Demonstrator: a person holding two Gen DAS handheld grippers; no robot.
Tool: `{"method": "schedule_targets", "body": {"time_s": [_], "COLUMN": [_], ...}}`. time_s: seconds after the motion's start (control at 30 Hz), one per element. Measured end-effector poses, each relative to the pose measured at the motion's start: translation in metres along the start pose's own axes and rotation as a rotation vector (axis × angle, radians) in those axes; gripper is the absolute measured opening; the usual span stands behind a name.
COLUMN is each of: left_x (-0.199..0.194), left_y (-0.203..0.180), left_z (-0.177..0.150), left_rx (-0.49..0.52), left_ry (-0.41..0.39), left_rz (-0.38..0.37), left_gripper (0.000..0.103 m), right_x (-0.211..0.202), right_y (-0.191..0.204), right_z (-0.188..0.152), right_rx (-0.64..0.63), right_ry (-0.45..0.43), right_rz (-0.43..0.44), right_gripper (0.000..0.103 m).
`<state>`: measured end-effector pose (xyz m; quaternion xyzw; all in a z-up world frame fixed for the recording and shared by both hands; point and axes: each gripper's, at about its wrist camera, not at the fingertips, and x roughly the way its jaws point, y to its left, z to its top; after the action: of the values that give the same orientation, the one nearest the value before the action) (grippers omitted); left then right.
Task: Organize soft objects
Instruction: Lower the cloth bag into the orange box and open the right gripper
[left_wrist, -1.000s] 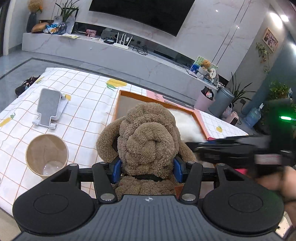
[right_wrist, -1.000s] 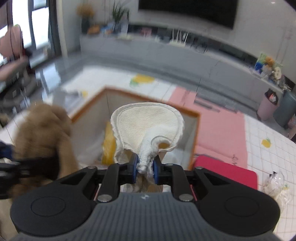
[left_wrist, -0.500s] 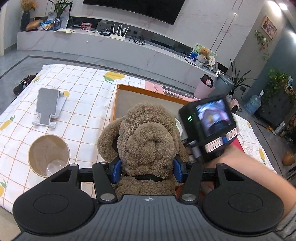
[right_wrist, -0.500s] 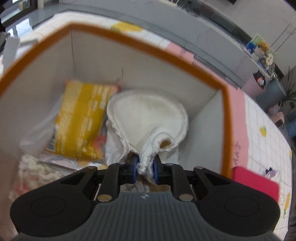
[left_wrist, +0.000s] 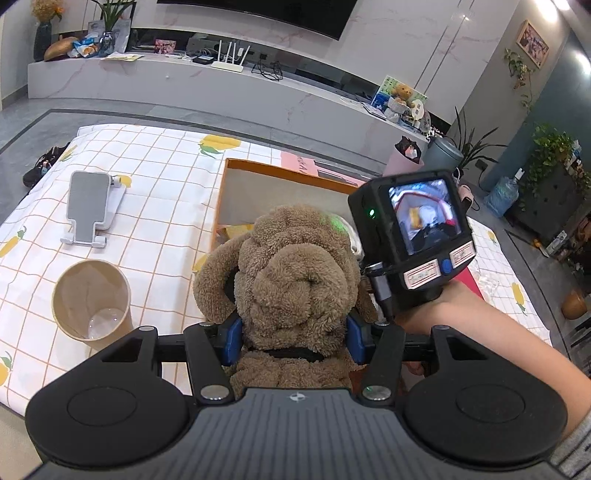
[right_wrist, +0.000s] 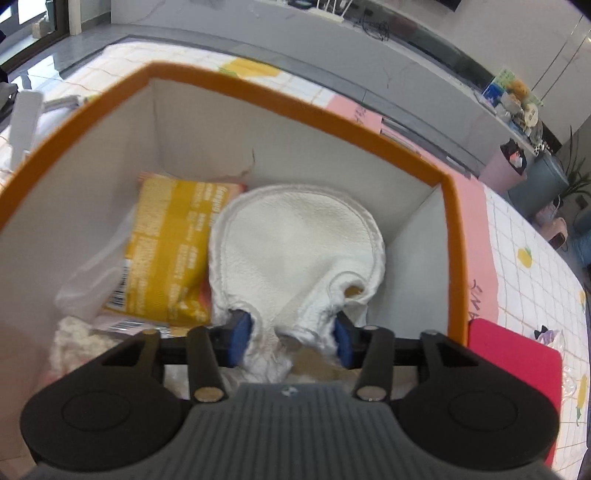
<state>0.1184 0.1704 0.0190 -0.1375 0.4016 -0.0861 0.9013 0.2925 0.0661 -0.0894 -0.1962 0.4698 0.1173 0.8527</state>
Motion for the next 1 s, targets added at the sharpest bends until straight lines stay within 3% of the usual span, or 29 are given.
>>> {"method": "schedule_targets", "body": {"time_s": [0.1,0.13,0.2,0.27,0.4,0.47,0.63,0.77,0.83,0.9,1.0], "left_x": [0.001,0.002,0.002,0.004,0.008,0.01,0.019,0.025,0.022,0.013,-0.004], "left_y": [-0.003,-0.004,-0.006,-0.007,-0.009,-0.009,-0.005,-0.008,-0.009,-0.01,-0.007], "left_z": [-0.002,-0.003,-0.004,-0.005,-0.007,-0.006,-0.009,-0.009,-0.01,-0.008,0.001], "left_rx": [0.008,0.013,0.018,0.023,0.03,0.033,-0.003,0.002,0.004,-0.016,-0.048], "left_ry": [0.003,0.003,0.009,0.018,0.015,0.014,0.02,0.018,-0.017,-0.043,-0.042], "left_rz": [0.011,0.015,0.012,0.022,0.039,0.034,0.031,0.058,0.085,0.107,0.076], "left_gripper": [0.062,0.062,0.062,0.062,0.062,0.062,0.073,0.08,0.086,0.087,0.089], "right_x": [-0.015,-0.021,-0.033,-0.045,-0.068,-0.078,-0.095,-0.099,-0.102,-0.106,-0.112], "right_y": [0.001,0.002,0.0,-0.011,-0.041,-0.048,-0.061,-0.066,-0.069,-0.071,-0.074], "right_z": [0.0,-0.001,-0.004,-0.007,-0.01,-0.013,-0.025,-0.031,-0.035,-0.04,-0.045], "right_rx": [0.004,0.0,0.008,0.024,0.13,0.154,0.141,0.16,0.172,0.181,0.189], "right_ry": [-0.019,-0.024,-0.039,-0.067,-0.121,-0.154,-0.218,-0.217,-0.219,-0.227,-0.232], "right_rz": [0.024,0.013,-0.049,-0.035,0.092,0.067,0.111,0.085,0.091,0.105,0.126], "right_gripper": [0.063,0.081,0.091,0.091,0.091,0.092,0.092,0.092,0.092,0.092,0.092]}}
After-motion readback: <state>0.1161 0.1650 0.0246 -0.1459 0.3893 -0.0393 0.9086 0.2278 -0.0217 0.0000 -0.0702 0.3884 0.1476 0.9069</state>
